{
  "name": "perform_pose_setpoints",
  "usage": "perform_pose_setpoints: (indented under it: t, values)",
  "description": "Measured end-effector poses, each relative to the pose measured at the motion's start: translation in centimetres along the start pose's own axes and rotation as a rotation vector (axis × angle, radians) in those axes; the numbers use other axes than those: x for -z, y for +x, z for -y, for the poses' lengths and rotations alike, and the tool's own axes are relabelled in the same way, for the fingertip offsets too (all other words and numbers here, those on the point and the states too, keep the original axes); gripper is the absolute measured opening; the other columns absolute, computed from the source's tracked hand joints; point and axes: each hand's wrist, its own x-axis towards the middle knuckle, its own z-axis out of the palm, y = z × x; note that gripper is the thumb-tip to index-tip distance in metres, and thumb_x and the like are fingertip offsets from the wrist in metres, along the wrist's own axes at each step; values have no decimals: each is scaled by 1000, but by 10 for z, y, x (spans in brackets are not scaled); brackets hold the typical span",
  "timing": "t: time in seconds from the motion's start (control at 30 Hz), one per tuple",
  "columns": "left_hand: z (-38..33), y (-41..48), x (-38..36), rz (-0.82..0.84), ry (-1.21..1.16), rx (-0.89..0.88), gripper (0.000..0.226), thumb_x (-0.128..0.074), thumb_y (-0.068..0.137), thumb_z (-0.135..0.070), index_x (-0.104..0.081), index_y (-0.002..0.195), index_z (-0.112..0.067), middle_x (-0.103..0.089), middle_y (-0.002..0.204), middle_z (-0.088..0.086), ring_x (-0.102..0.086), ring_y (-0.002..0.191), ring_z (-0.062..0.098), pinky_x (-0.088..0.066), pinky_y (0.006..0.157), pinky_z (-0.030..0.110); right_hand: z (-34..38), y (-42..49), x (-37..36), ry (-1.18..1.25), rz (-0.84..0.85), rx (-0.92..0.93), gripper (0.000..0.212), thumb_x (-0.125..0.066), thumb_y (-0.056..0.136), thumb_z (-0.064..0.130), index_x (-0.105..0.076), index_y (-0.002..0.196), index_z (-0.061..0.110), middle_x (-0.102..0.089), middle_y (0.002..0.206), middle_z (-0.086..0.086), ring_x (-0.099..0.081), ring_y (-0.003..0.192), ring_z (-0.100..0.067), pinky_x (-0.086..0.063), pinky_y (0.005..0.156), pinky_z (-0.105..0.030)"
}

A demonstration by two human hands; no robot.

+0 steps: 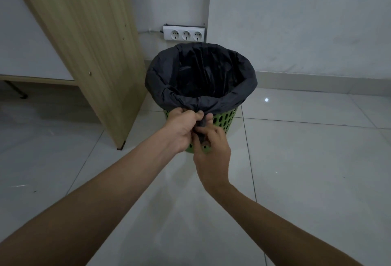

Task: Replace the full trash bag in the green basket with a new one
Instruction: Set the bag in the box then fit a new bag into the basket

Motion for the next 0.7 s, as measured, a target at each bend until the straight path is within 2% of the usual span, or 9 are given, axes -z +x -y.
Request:
perform_pose_setpoints:
  t: [0.07, 0.13, 0.2, 0.27, 0.33, 0.43, 0.5, 0.57, 0.7]
  values:
    - [-1, -1, 1, 27, 3, 12, 18, -51, 99, -1, -62, 112, -2, -72, 82, 9, -71, 70, 16, -56, 55, 24, -6, -5, 7, -17, 36, 68, 21, -74, 83, 0, -70, 104, 4, -62, 95, -5, -55, 82, -7, -46, 74, -11]
    - [-1, -3, 1, 40, 2, 30, 14, -51, 99, -2, -65, 103, -4, -72, 82, 7, -71, 72, 16, -56, 57, 24, -11, -5, 15, -23, 89, 117, 37, -76, 79, 1, -67, 115, 7, -56, 101, -6, -53, 86, -9, -47, 74, -12]
    - [-2, -3, 1, 28, -3, 50, 16, -52, 99, -3, -65, 91, -7, -72, 79, 6, -69, 73, 17, -57, 66, 27, -19, 4, 20, -66, 117, 198, 53, -77, 78, 1, -63, 129, 12, -53, 108, -8, -52, 94, -10, -49, 79, -12]
    - [-4, -3, 1, 13, 12, 68, 20, -52, 97, -4, -65, 83, -10, -72, 76, 3, -67, 75, 17, -54, 76, 30, -26, 16, 19, -125, 130, 304, 59, -76, 80, -2, -61, 134, 13, -57, 112, -12, -56, 99, -17, -53, 85, -23]
    - [-6, -4, 2, 30, 55, 83, 19, -52, 97, -7, -65, 84, -14, -72, 77, -2, -64, 76, 13, -50, 73, 29, -31, 26, 17, -178, 128, 420, 54, -73, 81, -8, -63, 133, 7, -63, 112, -16, -59, 99, -24, -54, 84, -34]
    - [-9, -5, 7, 88, 130, 129, 17, -52, 99, -15, -65, 90, -19, -71, 77, -8, -59, 73, 8, -41, 68, 25, -36, 30, 14, -210, 88, 560, 32, -69, 87, -7, -72, 117, 0, -68, 101, -17, -59, 89, -25, -52, 72, -40]
    - [-11, -5, 8, 110, 161, 157, 18, -51, 99, -17, -65, 89, -20, -70, 74, -9, -57, 73, 9, -38, 70, 25, -38, 28, 13, -225, 75, 567, 20, -67, 91, 0, -76, 109, 1, -65, 102, -16, -59, 86, -26, -52, 67, -42]
    - [-13, -4, 8, 114, 147, 178, 21, -50, 99, -14, -64, 85, -18, -68, 69, -8, -56, 71, 10, -38, 68, 25, -40, 25, 14, -248, 79, 553, 18, -64, 95, 6, -76, 107, 2, -60, 111, -13, -59, 91, -28, -51, 71, -39]
    - [-15, -2, 8, 134, 110, 202, 23, -44, 99, -5, -57, 82, -12, -59, 76, -1, -56, 69, 12, -44, 59, 21, -36, 29, 20, -253, 146, 656, 17, -61, 93, -2, -75, 104, -1, -71, 113, -13, -65, 98, -29, -51, 78, -42]
